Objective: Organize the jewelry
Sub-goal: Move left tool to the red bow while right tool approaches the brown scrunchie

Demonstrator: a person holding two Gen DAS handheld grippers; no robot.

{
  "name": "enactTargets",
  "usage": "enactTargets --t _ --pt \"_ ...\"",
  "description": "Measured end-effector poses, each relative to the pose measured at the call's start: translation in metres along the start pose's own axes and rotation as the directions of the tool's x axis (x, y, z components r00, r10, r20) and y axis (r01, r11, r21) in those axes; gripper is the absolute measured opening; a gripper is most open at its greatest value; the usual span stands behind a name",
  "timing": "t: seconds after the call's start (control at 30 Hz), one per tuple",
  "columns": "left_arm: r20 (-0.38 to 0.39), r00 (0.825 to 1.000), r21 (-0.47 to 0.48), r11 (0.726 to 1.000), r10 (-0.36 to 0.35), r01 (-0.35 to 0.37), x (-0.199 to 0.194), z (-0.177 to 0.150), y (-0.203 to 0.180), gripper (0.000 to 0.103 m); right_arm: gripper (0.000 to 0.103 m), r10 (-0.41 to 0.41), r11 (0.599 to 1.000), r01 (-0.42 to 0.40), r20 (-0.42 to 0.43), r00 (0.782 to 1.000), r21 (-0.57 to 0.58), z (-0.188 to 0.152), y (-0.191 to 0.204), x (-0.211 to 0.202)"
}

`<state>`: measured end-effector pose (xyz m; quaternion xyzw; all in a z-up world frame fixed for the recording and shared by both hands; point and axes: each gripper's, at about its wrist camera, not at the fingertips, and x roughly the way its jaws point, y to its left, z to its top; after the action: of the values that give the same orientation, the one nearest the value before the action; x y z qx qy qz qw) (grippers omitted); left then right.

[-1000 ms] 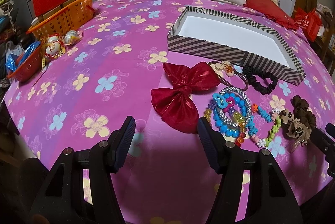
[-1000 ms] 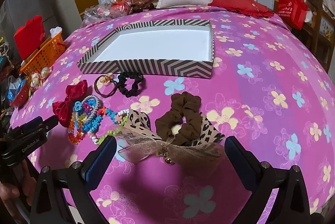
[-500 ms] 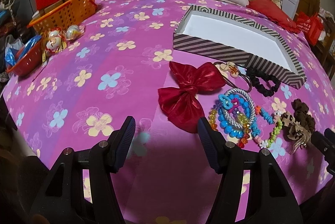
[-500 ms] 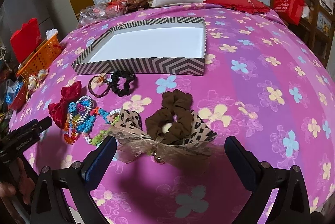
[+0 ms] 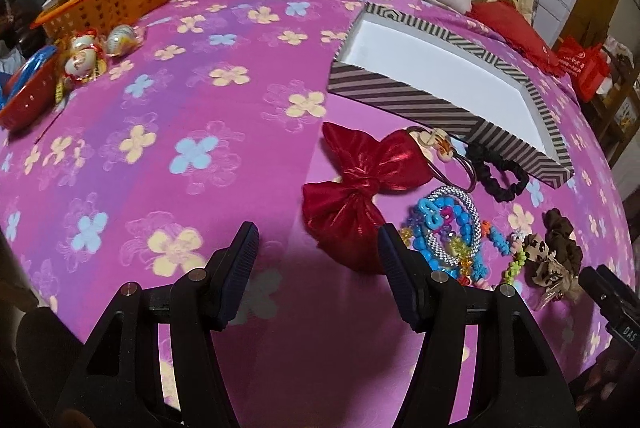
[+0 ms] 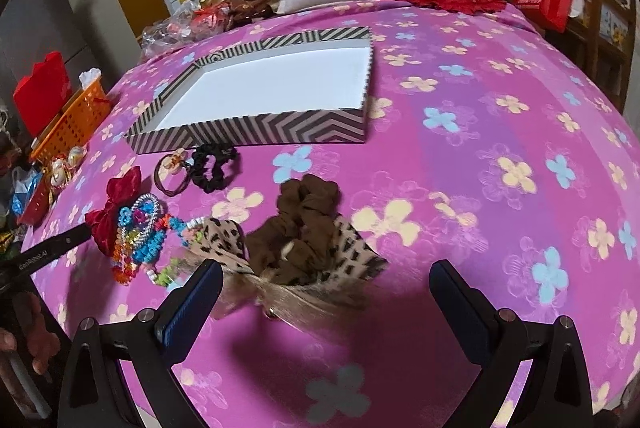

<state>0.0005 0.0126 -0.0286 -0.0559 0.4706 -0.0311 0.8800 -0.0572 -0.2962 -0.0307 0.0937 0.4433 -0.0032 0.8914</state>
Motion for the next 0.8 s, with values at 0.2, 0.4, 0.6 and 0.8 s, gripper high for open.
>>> enactTargets --t 0.2,0.4,0.6,0.8 --pt "-0.01 1.0 0.023 1.0 0.02 -0.02 0.012 0.008 -0.006 0.062 0.102 0.008 0.999 -0.008 -0.016 1.0 -0.035 0.006 0.013 0.014" --pt "-0.02 0.999 0.045 0.998 0.05 -0.049 0.026 0.016 -0.009 0.062 0.102 -0.002 0.999 0.001 -0.035 0.999 -0.041 0.008 0.013 0.028" --pt "-0.035 0.998 0.068 0.996 0.06 -0.057 0.038 0.021 -0.012 0.062 0.102 -0.024 0.998 0.022 -0.042 0.999 -0.055 0.011 0.013 0.036" --pt "-0.039 0.996 0.088 0.993 0.077 -0.074 0.045 0.022 -0.016 0.063 0.102 -0.041 0.997 0.038 -0.053 0.998 -0.06 0.009 0.013 0.042"
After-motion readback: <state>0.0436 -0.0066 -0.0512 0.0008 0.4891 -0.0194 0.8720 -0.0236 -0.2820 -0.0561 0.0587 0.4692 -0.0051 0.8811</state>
